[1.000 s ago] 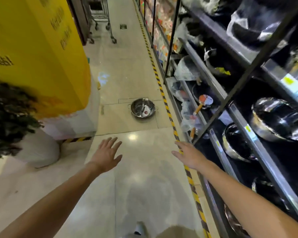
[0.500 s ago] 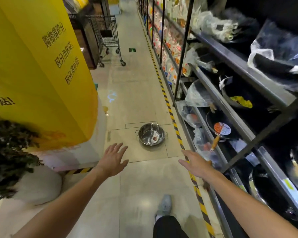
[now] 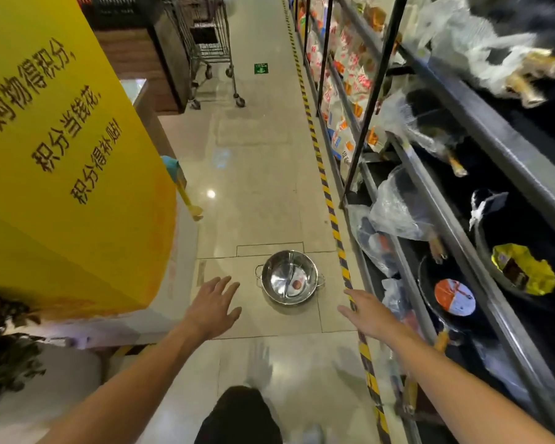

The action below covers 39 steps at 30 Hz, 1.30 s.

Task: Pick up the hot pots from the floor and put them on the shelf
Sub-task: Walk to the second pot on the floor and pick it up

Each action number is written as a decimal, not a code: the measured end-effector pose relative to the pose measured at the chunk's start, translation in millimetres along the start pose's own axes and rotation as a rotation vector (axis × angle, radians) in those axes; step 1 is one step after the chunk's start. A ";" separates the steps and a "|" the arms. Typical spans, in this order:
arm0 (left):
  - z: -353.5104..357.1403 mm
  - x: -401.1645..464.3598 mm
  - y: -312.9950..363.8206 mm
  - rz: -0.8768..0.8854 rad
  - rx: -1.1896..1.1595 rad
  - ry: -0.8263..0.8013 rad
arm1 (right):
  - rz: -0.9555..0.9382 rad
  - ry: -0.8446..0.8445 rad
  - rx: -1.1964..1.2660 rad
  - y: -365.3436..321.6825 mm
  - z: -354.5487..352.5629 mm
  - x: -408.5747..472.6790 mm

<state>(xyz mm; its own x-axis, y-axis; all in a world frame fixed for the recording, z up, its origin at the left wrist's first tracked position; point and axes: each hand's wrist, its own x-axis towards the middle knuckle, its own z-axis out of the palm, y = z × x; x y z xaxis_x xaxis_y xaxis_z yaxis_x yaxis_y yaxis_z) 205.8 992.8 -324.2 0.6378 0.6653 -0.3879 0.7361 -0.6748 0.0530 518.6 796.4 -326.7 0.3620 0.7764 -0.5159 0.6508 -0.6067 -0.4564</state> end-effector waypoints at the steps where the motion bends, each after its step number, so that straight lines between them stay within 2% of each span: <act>1: -1.3 19.5 -3.2 0.006 0.000 -0.012 | 0.010 -0.006 0.005 -1.7 -4.7 17.2; 8: 6.4 189.0 -43.5 0.034 -0.066 -0.105 | 0.139 -0.012 0.057 -7.4 -23.2 156.3; 14: 47.9 321.3 -74.8 0.019 -0.121 -0.177 | 0.257 -0.076 0.089 16.7 -1.9 288.7; 19: 147.7 421.3 -88.1 -0.030 -0.186 -0.246 | 0.306 -0.093 0.114 73.6 62.6 415.4; 29: 427.2 592.2 -94.6 -0.235 -0.291 -0.368 | 0.477 -0.198 0.184 239.9 276.4 628.9; 34: 521.2 652.5 -96.0 -0.416 -0.390 -0.319 | 0.501 -0.095 0.330 287.2 355.4 684.9; 39: 561.6 672.0 -95.5 -0.511 -0.554 -0.199 | 0.520 0.070 0.350 304.3 389.4 702.0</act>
<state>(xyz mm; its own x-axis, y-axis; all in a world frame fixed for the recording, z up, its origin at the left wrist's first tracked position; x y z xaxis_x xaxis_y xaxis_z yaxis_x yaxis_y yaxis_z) 437.0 1325.0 -1106.8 0.1747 0.7455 -0.6432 0.9670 -0.0068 0.2547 710.9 1090.4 -1110.0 0.6230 0.3671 -0.6907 0.1251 -0.9184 -0.3753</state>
